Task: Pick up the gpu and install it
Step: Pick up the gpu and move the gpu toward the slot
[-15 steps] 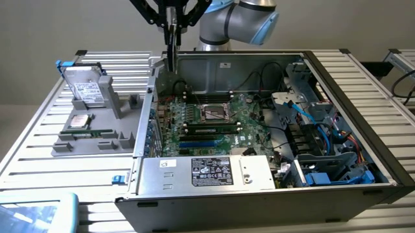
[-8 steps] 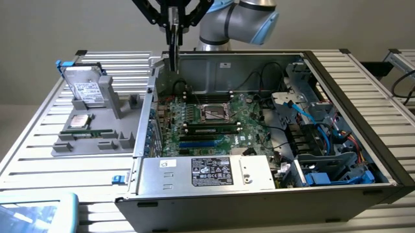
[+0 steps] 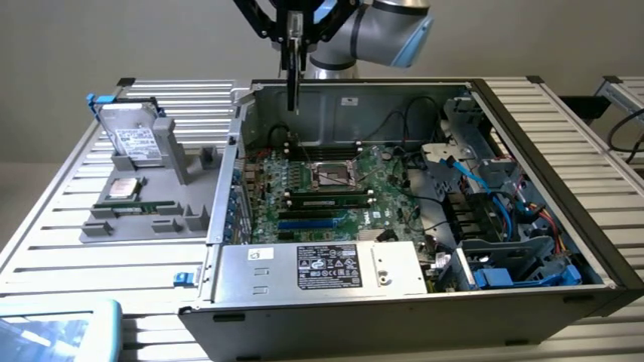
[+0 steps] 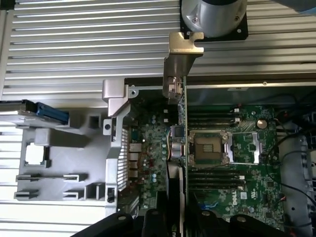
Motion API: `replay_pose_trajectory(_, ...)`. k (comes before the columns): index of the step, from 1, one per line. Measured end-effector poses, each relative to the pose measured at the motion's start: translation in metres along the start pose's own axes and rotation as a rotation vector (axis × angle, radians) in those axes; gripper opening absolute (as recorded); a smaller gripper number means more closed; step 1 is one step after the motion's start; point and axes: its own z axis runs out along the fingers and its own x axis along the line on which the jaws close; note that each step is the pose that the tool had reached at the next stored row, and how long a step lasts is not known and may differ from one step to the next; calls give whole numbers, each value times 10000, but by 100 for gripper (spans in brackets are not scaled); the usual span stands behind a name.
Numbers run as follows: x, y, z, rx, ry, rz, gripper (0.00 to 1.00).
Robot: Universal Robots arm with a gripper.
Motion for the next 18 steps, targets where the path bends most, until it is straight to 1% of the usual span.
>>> replay_pose_trajectory(8, -229, -86, -8, 3, 55, 9, 27)
replay_pose_trajectory(10, -283, -98, -4, 11, 61, 10, 27)
replay_pose_trajectory(13, -341, -109, 3, 65, 60, 14, 27)
replay_pose_trajectory(16, -437, -119, 6, 153, 57, 19, 27)
replay_pose_trajectory(18, -500, -123, 6, 247, 55, 24, 27)
